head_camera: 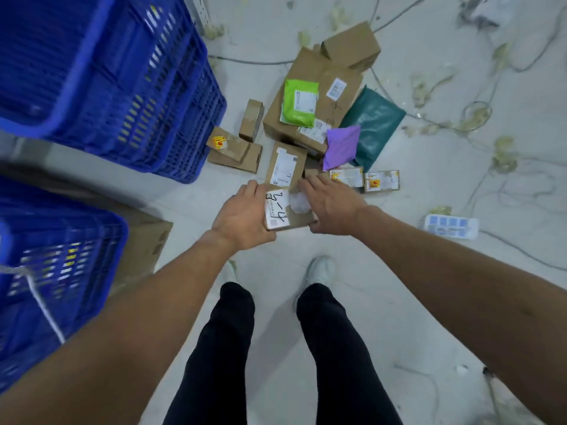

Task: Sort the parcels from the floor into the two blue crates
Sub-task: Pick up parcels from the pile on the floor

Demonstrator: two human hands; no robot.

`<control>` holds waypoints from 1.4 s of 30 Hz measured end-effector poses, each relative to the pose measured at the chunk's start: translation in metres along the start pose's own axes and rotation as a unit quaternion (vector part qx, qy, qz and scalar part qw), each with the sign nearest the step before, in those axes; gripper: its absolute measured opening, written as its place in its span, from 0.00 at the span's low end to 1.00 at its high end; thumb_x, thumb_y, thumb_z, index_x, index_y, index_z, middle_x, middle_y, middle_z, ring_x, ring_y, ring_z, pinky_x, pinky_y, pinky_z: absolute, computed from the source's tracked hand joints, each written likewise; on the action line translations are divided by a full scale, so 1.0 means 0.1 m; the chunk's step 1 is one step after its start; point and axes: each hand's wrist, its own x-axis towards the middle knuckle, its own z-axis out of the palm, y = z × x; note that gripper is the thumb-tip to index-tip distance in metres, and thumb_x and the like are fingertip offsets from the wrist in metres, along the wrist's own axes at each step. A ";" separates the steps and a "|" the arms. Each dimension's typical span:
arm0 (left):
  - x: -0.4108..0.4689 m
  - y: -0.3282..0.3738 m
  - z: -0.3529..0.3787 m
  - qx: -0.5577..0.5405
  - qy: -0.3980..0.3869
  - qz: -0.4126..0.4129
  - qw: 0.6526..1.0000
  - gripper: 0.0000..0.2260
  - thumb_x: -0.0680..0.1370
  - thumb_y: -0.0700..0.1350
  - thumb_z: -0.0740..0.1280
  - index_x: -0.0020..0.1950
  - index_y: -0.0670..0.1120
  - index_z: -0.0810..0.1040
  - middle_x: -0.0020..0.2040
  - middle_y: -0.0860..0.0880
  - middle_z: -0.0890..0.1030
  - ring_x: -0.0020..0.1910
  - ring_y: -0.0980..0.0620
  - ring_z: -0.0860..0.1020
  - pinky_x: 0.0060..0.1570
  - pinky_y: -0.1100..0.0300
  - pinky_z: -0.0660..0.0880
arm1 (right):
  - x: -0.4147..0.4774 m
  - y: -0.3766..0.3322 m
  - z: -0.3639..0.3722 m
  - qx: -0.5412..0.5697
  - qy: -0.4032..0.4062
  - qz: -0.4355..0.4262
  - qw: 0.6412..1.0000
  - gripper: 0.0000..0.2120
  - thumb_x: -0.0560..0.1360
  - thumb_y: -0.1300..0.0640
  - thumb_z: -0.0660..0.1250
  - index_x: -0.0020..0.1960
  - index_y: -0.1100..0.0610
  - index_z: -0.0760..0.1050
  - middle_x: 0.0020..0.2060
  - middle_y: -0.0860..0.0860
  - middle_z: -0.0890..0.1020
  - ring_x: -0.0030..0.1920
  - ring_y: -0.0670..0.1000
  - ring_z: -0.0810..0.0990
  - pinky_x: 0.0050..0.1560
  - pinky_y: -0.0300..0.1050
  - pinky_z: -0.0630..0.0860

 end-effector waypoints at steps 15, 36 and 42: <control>-1.56 0.83 -1.68 -0.045 0.031 -0.051 0.997 0.42 0.62 0.55 0.79 0.70 0.47 0.66 0.63 0.47 0.70 0.60 0.47 0.73 0.55 0.52 0.74 | -1.43 -0.72 -1.75 0.006 0.041 0.039 0.998 0.43 0.63 0.43 0.77 0.70 0.57 0.63 0.64 0.56 0.71 0.63 0.57 0.72 0.58 0.53 0.75; -2.10 -0.60 -2.97 -0.088 0.205 -0.157 0.962 0.41 0.64 0.57 0.79 0.71 0.48 0.65 0.60 0.49 0.69 0.57 0.49 0.72 0.51 0.53 0.74 | -0.21 -1.84 -3.51 -0.127 0.096 -0.085 0.984 0.40 0.65 0.41 0.75 0.69 0.56 0.63 0.61 0.54 0.71 0.61 0.56 0.71 0.58 0.51 0.71; -2.13 -1.48 -3.36 -0.096 0.234 -0.135 0.958 0.36 0.63 0.55 0.80 0.64 0.46 0.67 0.56 0.47 0.70 0.53 0.48 0.74 0.44 0.54 0.75 | 0.53 -2.37 -3.89 -0.120 0.108 -0.079 0.984 0.39 0.65 0.43 0.76 0.68 0.56 0.63 0.63 0.55 0.70 0.62 0.56 0.72 0.59 0.52 0.73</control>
